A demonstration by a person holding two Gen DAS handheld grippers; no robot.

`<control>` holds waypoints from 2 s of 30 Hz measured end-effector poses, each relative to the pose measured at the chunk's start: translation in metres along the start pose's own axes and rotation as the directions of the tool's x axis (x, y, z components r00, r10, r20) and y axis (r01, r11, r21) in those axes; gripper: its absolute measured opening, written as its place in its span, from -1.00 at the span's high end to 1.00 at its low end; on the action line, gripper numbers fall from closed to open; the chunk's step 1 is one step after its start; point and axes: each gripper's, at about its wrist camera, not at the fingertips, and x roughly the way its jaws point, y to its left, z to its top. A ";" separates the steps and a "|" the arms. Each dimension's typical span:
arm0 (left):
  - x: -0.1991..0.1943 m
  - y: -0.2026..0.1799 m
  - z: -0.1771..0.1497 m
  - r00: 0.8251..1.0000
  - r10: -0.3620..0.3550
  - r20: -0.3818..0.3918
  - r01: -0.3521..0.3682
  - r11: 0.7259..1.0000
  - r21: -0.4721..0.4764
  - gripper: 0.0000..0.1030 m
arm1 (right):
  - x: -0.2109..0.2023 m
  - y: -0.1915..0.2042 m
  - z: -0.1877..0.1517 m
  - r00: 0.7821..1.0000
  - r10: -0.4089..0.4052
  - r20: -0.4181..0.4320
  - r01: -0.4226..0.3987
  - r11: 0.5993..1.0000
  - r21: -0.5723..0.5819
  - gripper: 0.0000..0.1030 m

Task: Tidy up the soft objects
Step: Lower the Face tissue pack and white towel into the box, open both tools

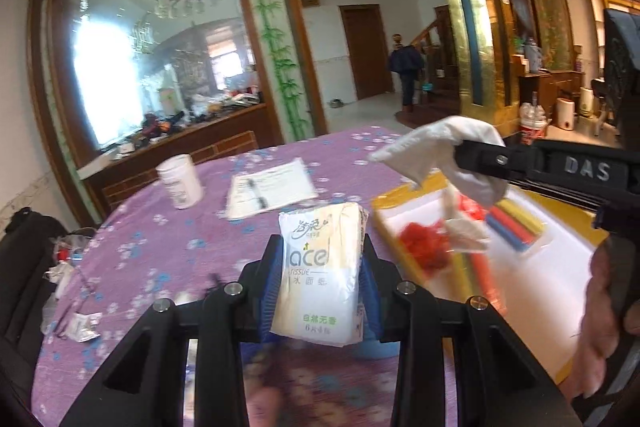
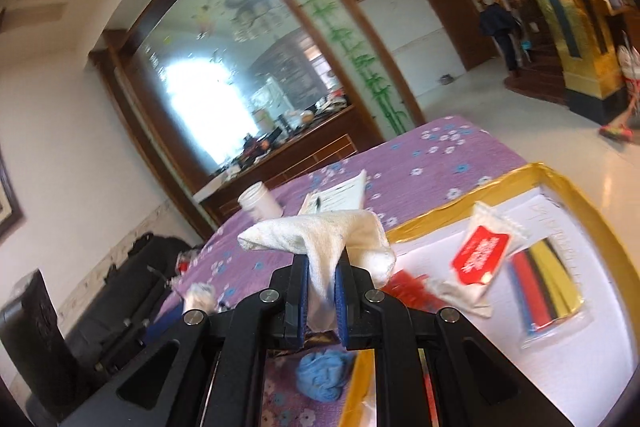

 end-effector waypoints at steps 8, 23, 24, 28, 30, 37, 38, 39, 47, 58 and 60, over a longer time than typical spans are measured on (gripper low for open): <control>0.025 -0.055 0.007 0.978 -0.183 -0.098 0.183 0.983 -0.007 0.33 | -0.022 -0.049 0.019 0.990 -0.129 0.056 0.117 0.976 0.181 0.77; 0.065 -0.107 -0.013 0.858 -0.415 -0.304 0.412 0.908 -0.078 0.33 | -0.035 -0.122 0.018 0.912 -0.402 -0.084 0.399 0.821 0.408 0.76; 0.065 -0.107 -0.014 0.857 -0.417 -0.305 0.413 0.907 -0.079 0.33 | -0.036 -0.122 0.018 0.904 -0.418 -0.089 0.416 0.814 0.404 0.76; 0.065 -0.106 -0.015 0.857 -0.419 -0.301 0.416 0.906 -0.077 0.33 | -0.030 -0.127 0.017 0.889 -0.442 -0.119 0.451 0.802 0.393 0.73; 0.066 -0.106 -0.017 0.851 -0.425 -0.309 0.423 0.903 -0.077 0.33 | -0.027 -0.128 0.016 0.882 -0.451 -0.135 0.466 0.796 0.387 0.73; 0.068 -0.106 -0.021 0.846 -0.431 -0.315 0.432 0.899 -0.073 0.32 | -0.022 -0.128 0.017 0.884 -0.444 -0.144 0.463 0.795 0.391 0.73; 0.068 -0.106 -0.021 0.847 -0.431 -0.312 0.431 0.899 -0.072 0.32 | -0.023 -0.128 0.017 0.885 -0.444 -0.143 0.463 0.795 0.392 0.73; 0.068 -0.106 -0.022 0.846 -0.432 -0.312 0.433 0.899 -0.072 0.32 | -0.022 -0.128 0.017 0.884 -0.446 -0.142 0.464 0.795 0.392 0.73; 0.071 -0.103 -0.024 0.843 -0.439 -0.311 0.436 0.896 -0.082 0.30 | -0.022 -0.131 0.015 0.890 -0.432 -0.145 0.451 0.792 0.412 0.68; 0.069 -0.103 -0.028 0.844 -0.449 -0.292 0.451 0.890 -0.064 0.13 | -0.025 -0.123 0.015 0.921 -0.374 -0.106 0.383 0.824 0.418 0.11; 0.069 -0.101 -0.028 0.843 -0.454 -0.290 0.454 0.888 -0.072 0.03 | -0.024 -0.119 0.016 0.932 -0.352 -0.093 0.357 0.839 0.411 0.11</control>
